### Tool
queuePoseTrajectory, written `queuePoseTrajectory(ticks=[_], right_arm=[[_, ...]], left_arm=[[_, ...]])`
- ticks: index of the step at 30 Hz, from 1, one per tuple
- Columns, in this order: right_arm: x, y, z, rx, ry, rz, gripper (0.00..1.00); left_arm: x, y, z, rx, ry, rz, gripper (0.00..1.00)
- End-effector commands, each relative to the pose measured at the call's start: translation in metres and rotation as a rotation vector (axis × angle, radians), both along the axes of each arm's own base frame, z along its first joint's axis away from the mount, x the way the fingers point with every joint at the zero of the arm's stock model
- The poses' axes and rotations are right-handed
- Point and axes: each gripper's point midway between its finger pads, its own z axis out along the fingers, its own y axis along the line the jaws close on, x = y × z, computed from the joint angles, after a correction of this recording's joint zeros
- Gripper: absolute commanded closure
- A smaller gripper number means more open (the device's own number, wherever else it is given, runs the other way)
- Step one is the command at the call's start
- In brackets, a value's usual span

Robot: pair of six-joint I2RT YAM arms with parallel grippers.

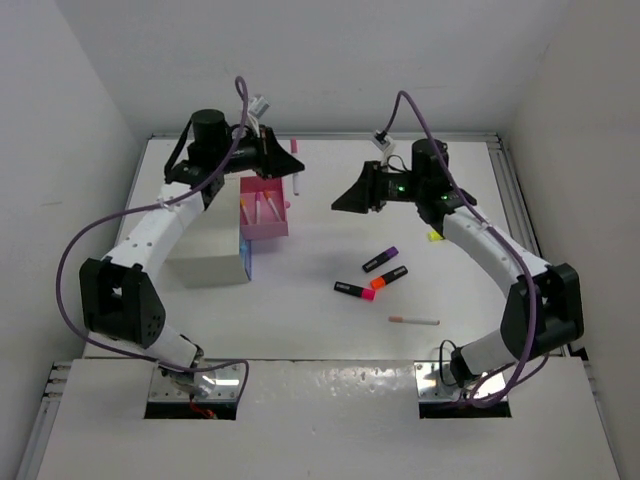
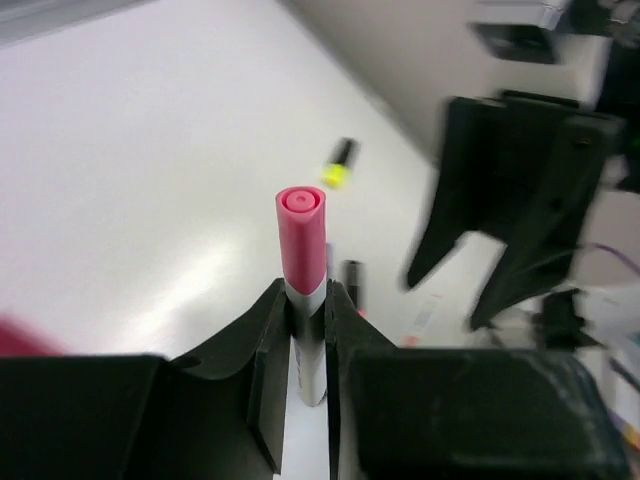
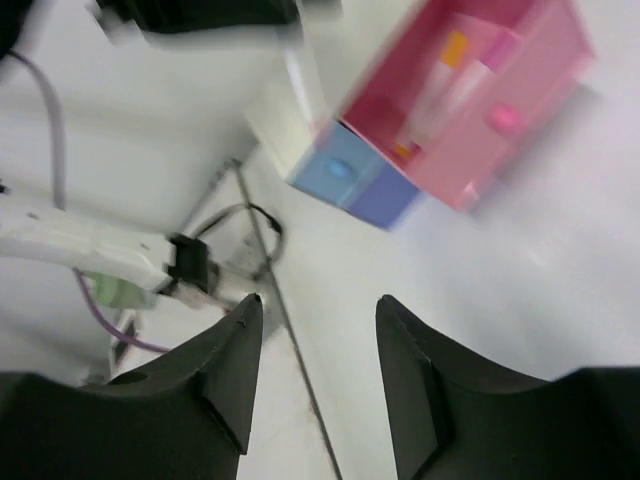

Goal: Sort the stationery into containers
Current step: Place the pen in the drawer.

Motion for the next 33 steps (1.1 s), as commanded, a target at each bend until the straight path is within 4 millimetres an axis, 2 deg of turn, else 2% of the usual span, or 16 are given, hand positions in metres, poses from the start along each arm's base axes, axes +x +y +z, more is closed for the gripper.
queuePoseTrajectory(ticks=[1,2,3,4,6,9,12,17,18,21,22,24,25,28,29,33], right_arm=[[-0.015,-0.044,-0.028,-0.143,0.028,-0.022,0.51],[-0.025,-0.061,-0.046,-0.232,0.015,0.0,0.51],[-0.021,-0.065,-0.046,-0.26,-0.063,0.005,0.52],[-0.035,-0.077,-0.063,-0.329,-0.003,0.022,0.52],[-0.04,-0.098,-0.087,-0.447,-0.042,0.024,0.52],[-0.06,-0.124,-0.112,-0.583,-0.018,0.041,0.53],[-0.073,-0.142,-0.13,-0.675,-0.009,0.06,0.54],[-0.084,-0.165,-0.148,-0.786,-0.003,0.067,0.55],[-0.09,-0.168,-0.151,-0.805,0.011,0.082,0.55],[-0.098,-0.178,-0.158,-0.859,0.025,0.111,0.56],[-0.1,-0.18,-0.16,-0.871,0.02,0.123,0.56],[-0.107,-0.184,-0.164,-0.889,0.03,0.144,0.56],[-0.11,-0.185,-0.165,-0.894,0.02,0.163,0.57],[-0.128,-0.188,-0.171,-0.917,0.011,0.25,0.62],[-0.14,-0.19,-0.175,-0.926,0.027,0.287,0.63],[-0.164,-0.194,-0.187,-0.976,-0.006,0.401,0.68]], left_arm=[[0.032,0.046,-0.038,0.308,-0.029,0.19,1.0],[0.034,0.063,-0.059,0.438,-0.027,0.22,1.0],[0.039,0.068,-0.06,0.46,-0.03,0.255,1.0],[0.039,0.074,-0.071,0.509,-0.019,0.253,1.0],[0.043,0.084,-0.084,0.584,-0.016,0.284,1.0],[0.049,0.094,-0.107,0.661,0.008,0.305,1.0],[0.055,0.097,-0.125,0.722,0.02,0.309,1.0],[0.063,0.101,-0.138,0.819,0.024,0.312,0.99],[0.06,0.102,-0.148,0.851,0.051,0.292,0.98],[0.06,0.102,-0.153,0.884,0.08,0.271,0.86],[0.062,0.104,-0.151,0.88,0.08,0.278,0.73],[0.064,0.101,-0.141,0.849,0.06,0.286,0.6],[0.064,0.099,-0.136,0.833,0.048,0.287,0.5],[0.067,0.093,-0.109,0.767,-0.016,0.307,0.39],[0.067,0.088,-0.093,0.728,-0.054,0.309,0.38],[0.065,0.081,-0.059,0.647,-0.126,0.324,0.35]])
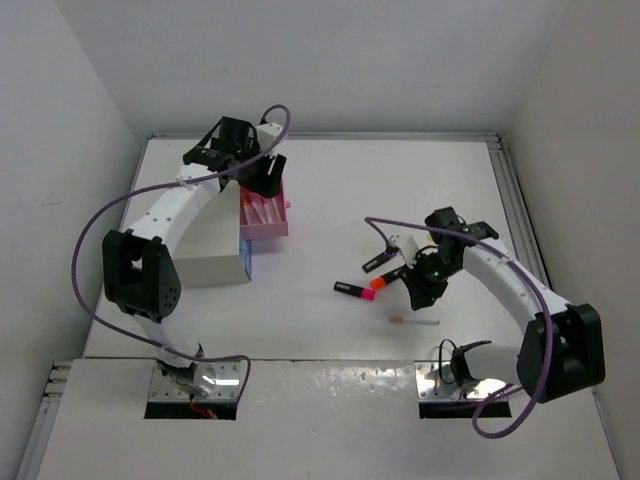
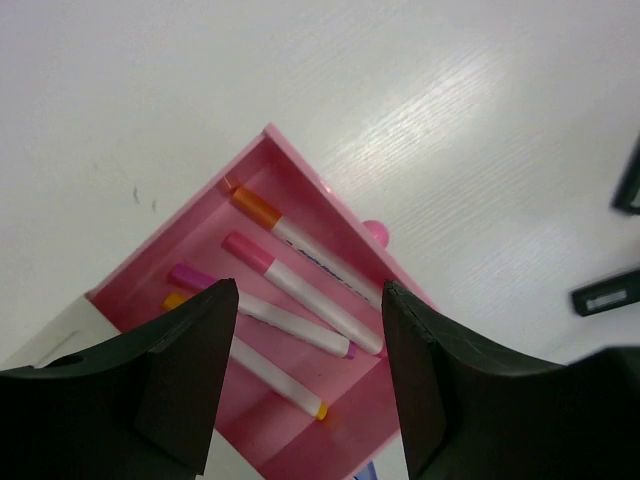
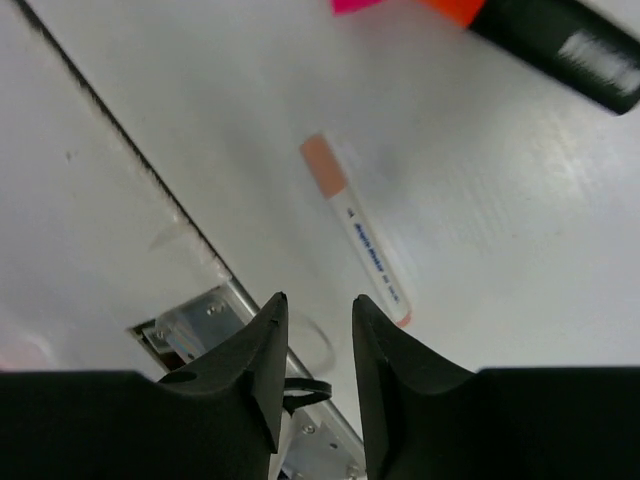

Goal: Sort the stationery into containers
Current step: Place the pen in the drawer, then pick up the pen from the center of the board.

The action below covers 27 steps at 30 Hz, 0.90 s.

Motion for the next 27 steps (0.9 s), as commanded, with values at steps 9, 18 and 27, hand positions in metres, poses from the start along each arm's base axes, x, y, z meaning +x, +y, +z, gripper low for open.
queuePoseTrajectory(ticks=[9,18,27], right_arm=[[-0.03,-0.015,-0.053,-0.202,-0.097,0.158,0.7],[0.002,-0.016,-0.057,-0.262,-0.215,0.128,0.67],[-0.016,-0.018,-0.07,-0.289,-0.183,0.251,0.64]], left_arm=[[-0.005,-0.028,0.096,-0.203,-0.208,-0.051,0.34],[-0.016,-0.033,0.088,-0.202,-0.194,-0.076,0.34],[-0.015,-0.036,0.084,-0.203,-0.189,-0.082,0.34]])
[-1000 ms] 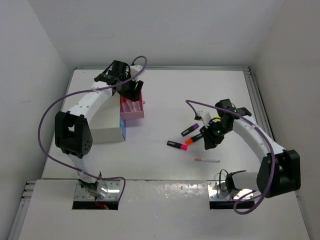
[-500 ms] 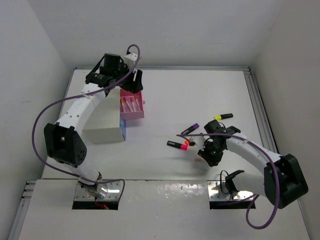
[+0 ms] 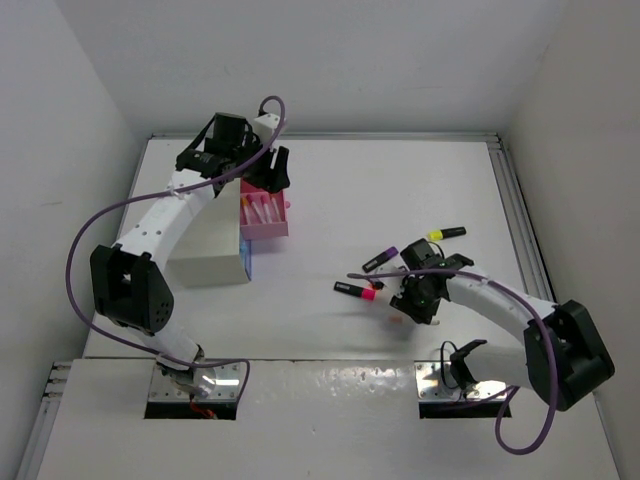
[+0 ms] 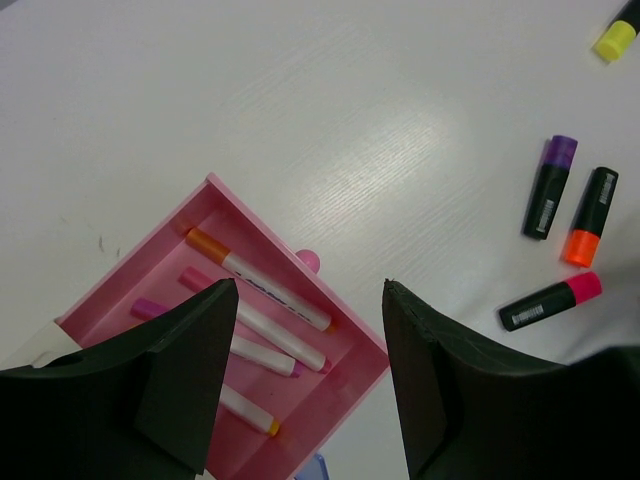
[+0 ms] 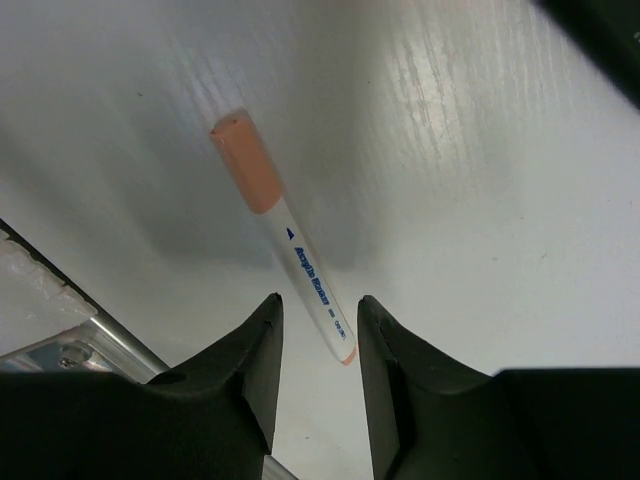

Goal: Sort the stationery into containers
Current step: Pick up the pen from the center of the board.

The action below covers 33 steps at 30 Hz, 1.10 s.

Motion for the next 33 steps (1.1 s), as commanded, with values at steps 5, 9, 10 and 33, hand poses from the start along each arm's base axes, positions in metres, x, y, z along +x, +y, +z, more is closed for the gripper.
queuePoseTrajectory(ticks=[5,9,10,33], right_arm=[[-0.01,-0.007,-0.018,-0.062,0.011,0.099,0.65],[-0.008,-0.015,-0.029,-0.104,-0.008,0.142,0.68],[-0.007,-0.016,-0.032,-0.112,-0.011,0.164,0.68],[0.121,0.195,0.248,1.144,0.024,-0.165,1.0]], left_arm=[[-0.002,-0.006,0.023,-0.03,-0.064,-0.017,0.34],[-0.003,-0.006,0.024,-0.034,-0.067,-0.02,0.34],[-0.005,-0.007,0.025,-0.036,-0.067,-0.026,0.34],[-0.067,-0.054,0.1,-0.635,-0.054,-0.309,0.28]])
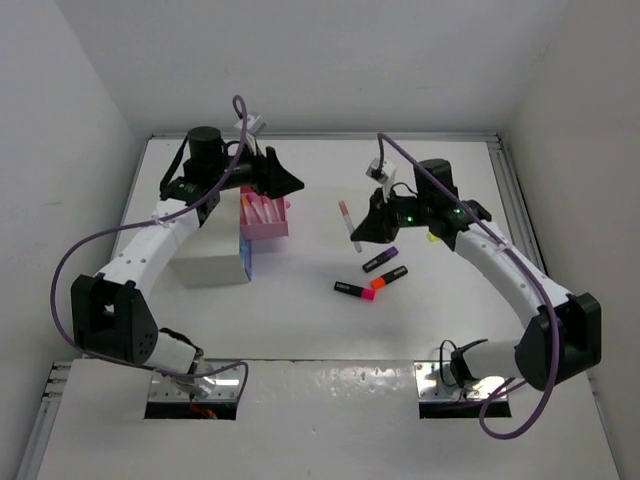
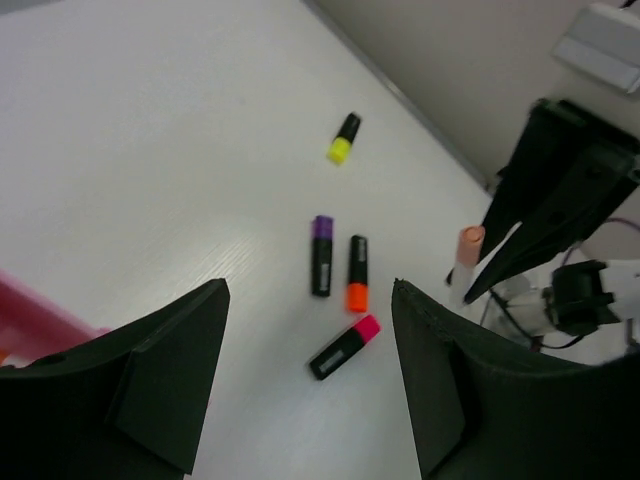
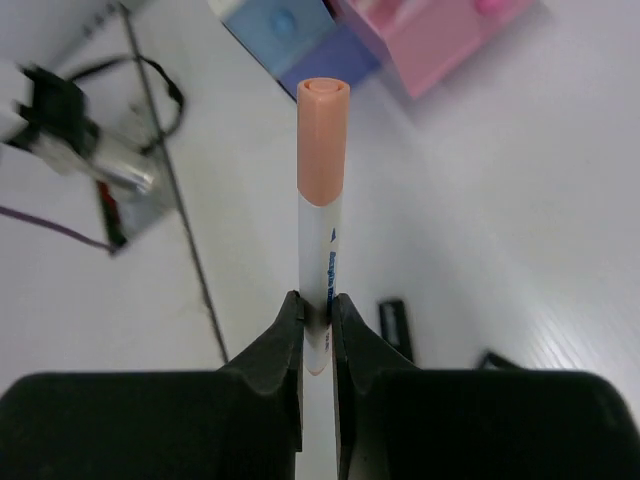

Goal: Sort the stationery into containers
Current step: Pick up the pen from the center of the board, then place the pen in the drawer.

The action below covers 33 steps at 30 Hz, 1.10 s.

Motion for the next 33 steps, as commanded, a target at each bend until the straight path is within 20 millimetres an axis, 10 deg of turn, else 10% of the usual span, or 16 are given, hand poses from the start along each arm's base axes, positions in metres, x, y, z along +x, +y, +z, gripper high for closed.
queuePoseTrajectory(ticks=[1,17,23,28,33], right_arm=[[0.01,0.046,0.061,0.248,0.065,0.022,1.0],[0.035,0.098,0.1,0.42,0.151,0.008,1.0],[0.041,0.103,0.103,0.435,0.17,0.004,1.0],[0.047,0.096,0.097,0.42,0.194,-0.026,0.56],[0.065,0.07,0.081,0.369,0.186,-0.117,0.5]], left_arm=[[-0.015,-0.018,0.052,-0.179,-0.046,-0.122,0.28],[-0.031,-0.042,0.054,-0.242,0.049,-0.23,0.31],[-0.034,-0.044,0.055,-0.249,0.053,-0.254,0.66],[-0.011,-0.027,0.044,-0.192,0.042,-0.186,0.95],[0.05,0.028,-0.002,0.187,0.063,0.092,1.0]])
